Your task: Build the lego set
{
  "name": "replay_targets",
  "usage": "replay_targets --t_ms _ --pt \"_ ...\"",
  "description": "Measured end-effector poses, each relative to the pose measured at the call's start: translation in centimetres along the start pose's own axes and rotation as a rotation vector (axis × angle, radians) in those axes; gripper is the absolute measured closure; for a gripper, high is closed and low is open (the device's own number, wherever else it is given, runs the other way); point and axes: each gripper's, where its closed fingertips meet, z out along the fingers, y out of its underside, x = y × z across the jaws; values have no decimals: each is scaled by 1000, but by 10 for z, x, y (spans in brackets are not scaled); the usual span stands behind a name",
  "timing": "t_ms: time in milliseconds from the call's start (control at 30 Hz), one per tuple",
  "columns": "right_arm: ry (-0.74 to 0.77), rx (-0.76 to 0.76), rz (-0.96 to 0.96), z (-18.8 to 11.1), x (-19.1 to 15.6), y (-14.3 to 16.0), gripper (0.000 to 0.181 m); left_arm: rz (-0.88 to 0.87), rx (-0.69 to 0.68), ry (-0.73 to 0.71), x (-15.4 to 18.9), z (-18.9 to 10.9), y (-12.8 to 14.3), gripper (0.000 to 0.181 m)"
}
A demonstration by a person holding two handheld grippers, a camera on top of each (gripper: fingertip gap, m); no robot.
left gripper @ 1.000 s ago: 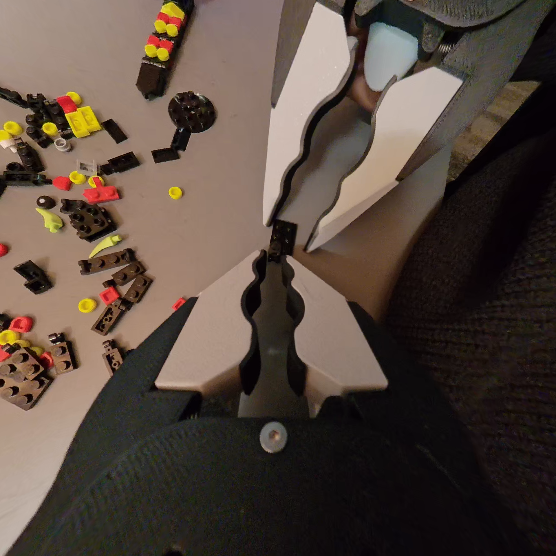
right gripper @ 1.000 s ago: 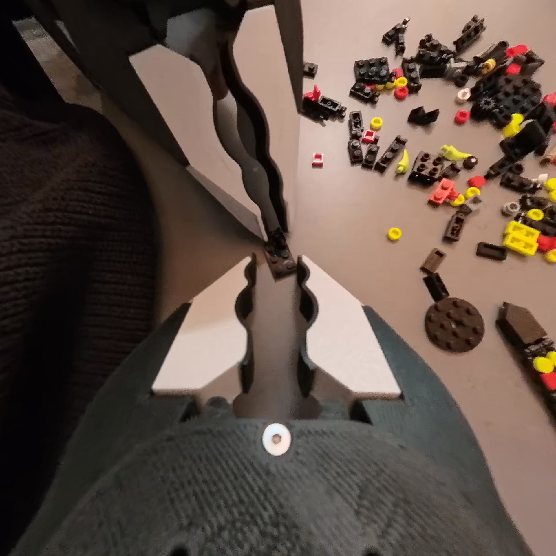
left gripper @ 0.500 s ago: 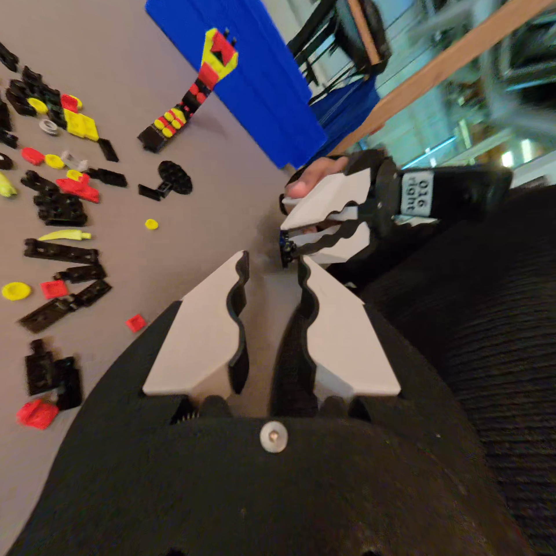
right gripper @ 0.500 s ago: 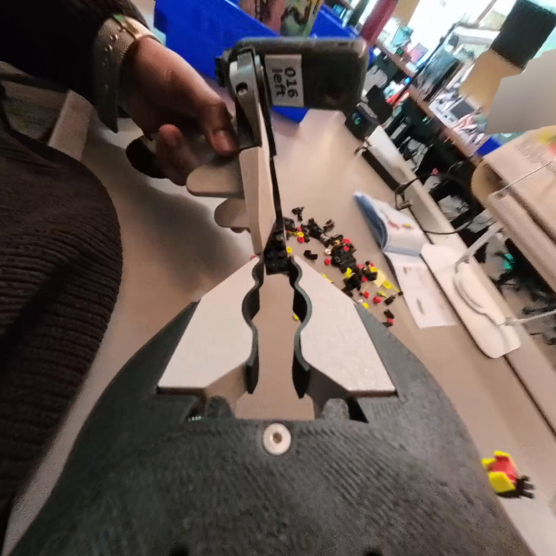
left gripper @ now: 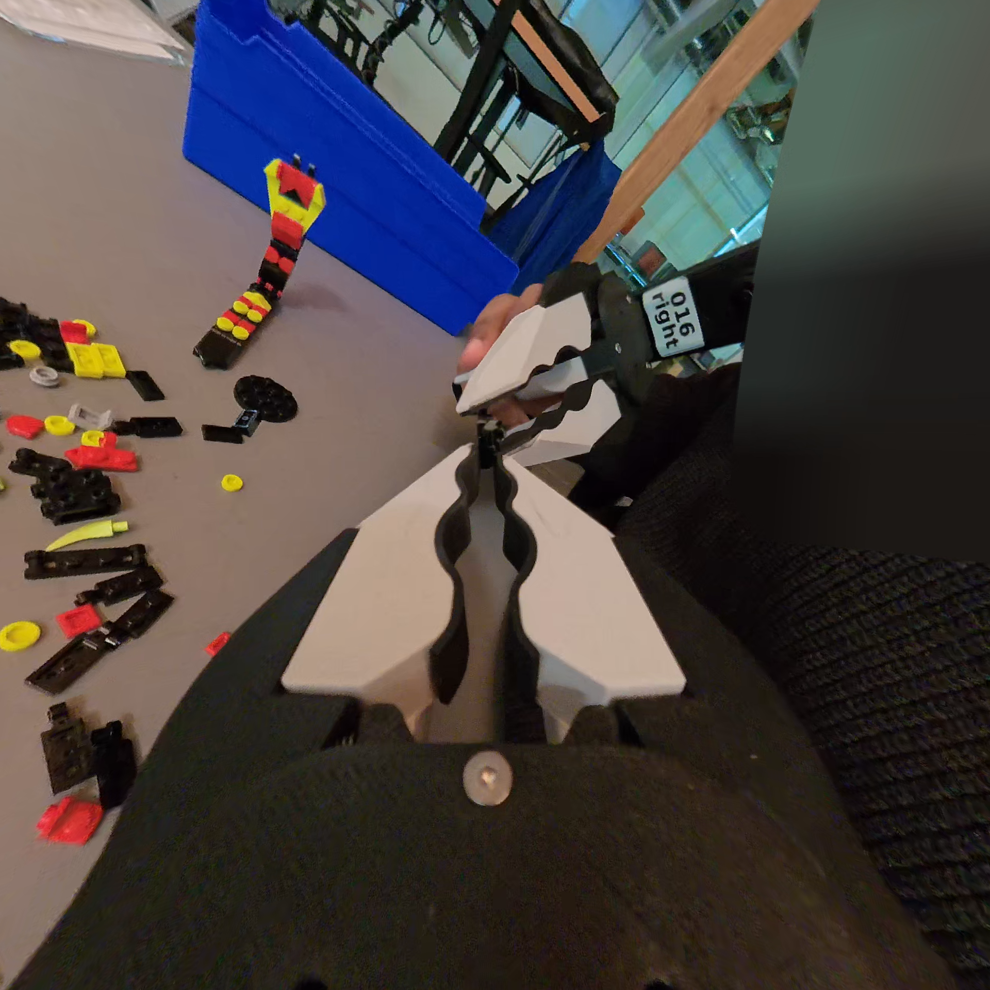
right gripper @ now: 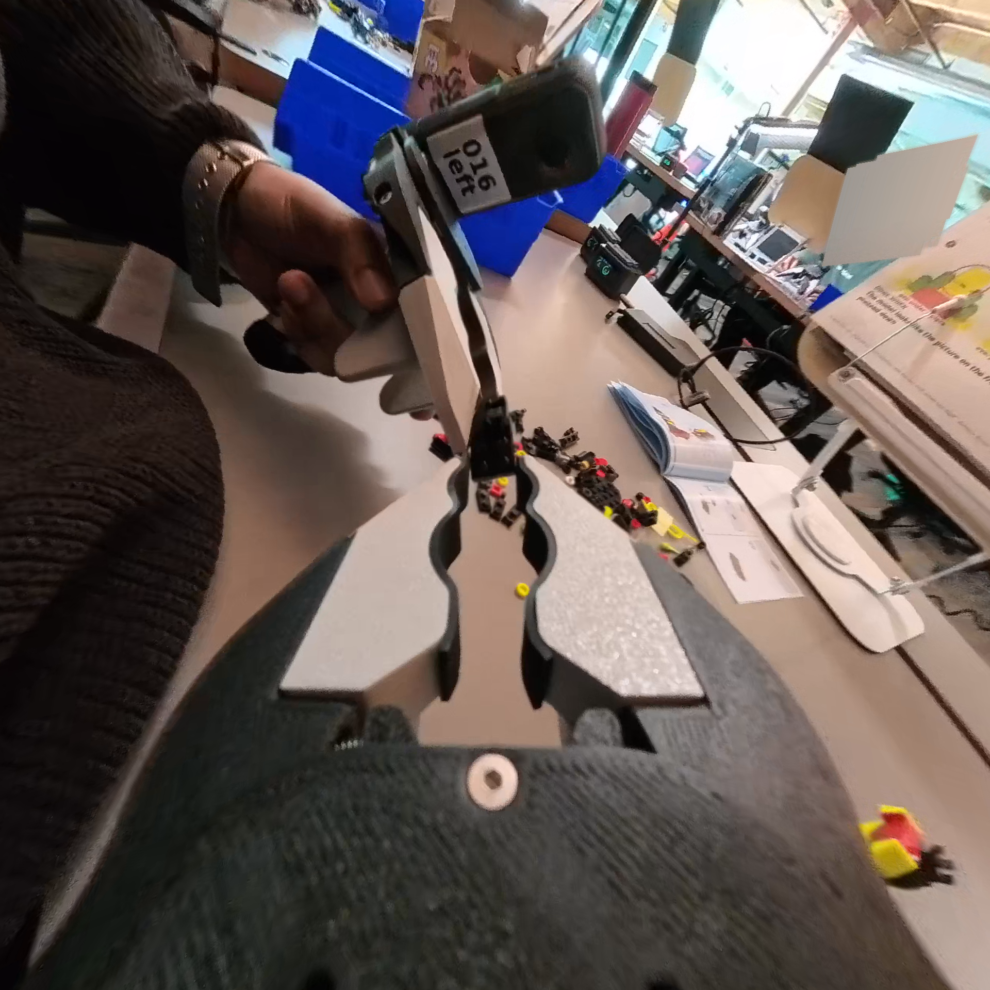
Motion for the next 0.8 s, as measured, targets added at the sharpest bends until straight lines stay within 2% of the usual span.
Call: replay_targets --t_ms 333,567,800 --pt "-142 76 379 -6 3 -8 150 44 9 -13 -1 -2 -3 179" --pt "-295 123 715 -5 1 -16 150 144 -28 -33 4 4 3 179" --pt "-329 92 764 -2 -4 -12 165 188 -35 -37 8 7 5 179"
